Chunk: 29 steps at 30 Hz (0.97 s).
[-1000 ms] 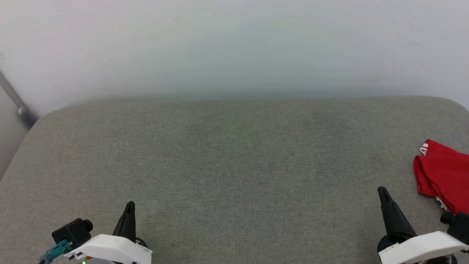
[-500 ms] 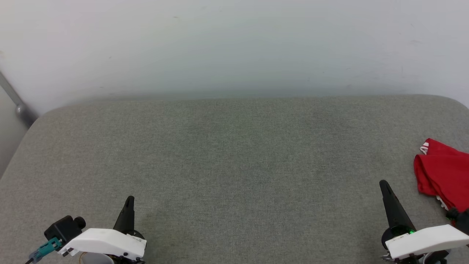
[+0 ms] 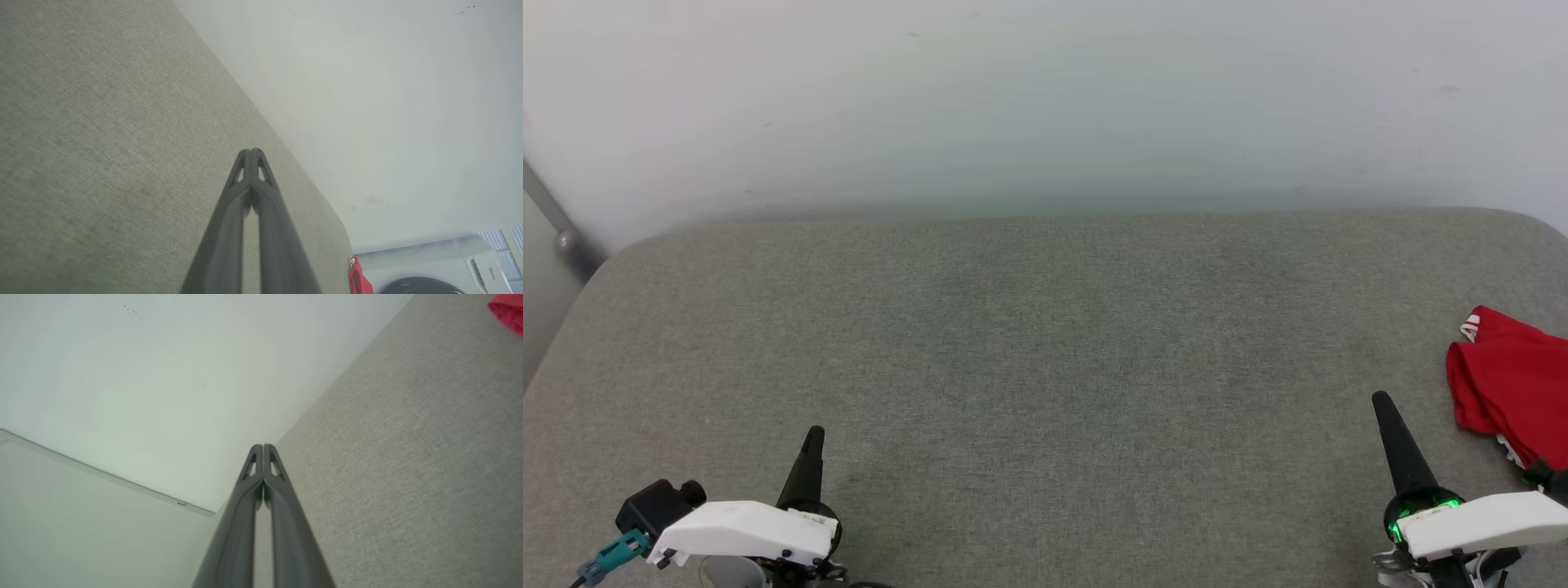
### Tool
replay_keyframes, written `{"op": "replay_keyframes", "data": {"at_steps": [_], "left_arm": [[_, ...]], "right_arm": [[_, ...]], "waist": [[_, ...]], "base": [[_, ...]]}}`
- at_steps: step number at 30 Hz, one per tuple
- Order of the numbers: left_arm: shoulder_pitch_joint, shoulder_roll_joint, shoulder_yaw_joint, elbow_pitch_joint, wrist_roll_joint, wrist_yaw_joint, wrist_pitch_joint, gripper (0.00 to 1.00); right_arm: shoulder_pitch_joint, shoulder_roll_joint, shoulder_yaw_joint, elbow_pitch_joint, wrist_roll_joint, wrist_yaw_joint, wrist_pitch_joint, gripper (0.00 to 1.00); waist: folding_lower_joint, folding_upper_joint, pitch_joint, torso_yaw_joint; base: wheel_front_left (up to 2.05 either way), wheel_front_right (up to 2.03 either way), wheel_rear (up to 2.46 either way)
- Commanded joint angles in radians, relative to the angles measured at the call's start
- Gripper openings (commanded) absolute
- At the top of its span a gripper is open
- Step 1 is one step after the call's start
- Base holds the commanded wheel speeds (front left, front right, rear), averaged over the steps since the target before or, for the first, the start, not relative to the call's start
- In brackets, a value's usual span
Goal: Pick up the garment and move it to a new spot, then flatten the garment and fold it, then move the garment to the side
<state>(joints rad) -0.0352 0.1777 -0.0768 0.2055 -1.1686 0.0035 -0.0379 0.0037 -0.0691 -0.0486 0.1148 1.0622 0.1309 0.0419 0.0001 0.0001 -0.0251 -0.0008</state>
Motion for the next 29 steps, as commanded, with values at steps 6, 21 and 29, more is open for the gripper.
{"op": "replay_keyframes", "data": {"at_steps": [6,21,29], "left_arm": [[-0.032,-0.015,0.031,-0.001,-0.066,-0.023,0.019,0.0],[-0.046,-0.047,0.077,0.011,-0.182,-0.058,0.057,0.0],[-0.055,-0.064,0.103,0.018,-0.245,-0.077,0.078,0.0]], "right_arm": [[-0.036,-0.008,-0.006,0.012,0.085,0.0,0.008,0.0],[-0.058,-0.007,-0.016,0.047,0.231,0.0,0.021,0.0],[-0.073,-0.005,-0.021,0.067,0.311,0.0,0.027,0.0]], "waist": [[-0.0001,-0.0001,0.003,0.0],[-0.0001,-0.0001,0.009,0.0],[-0.0001,-0.0001,0.013,0.0]], "base": [[0.0,0.0,0.0],[0.0,0.0,0.0],[0.0,0.0,0.0]]}}
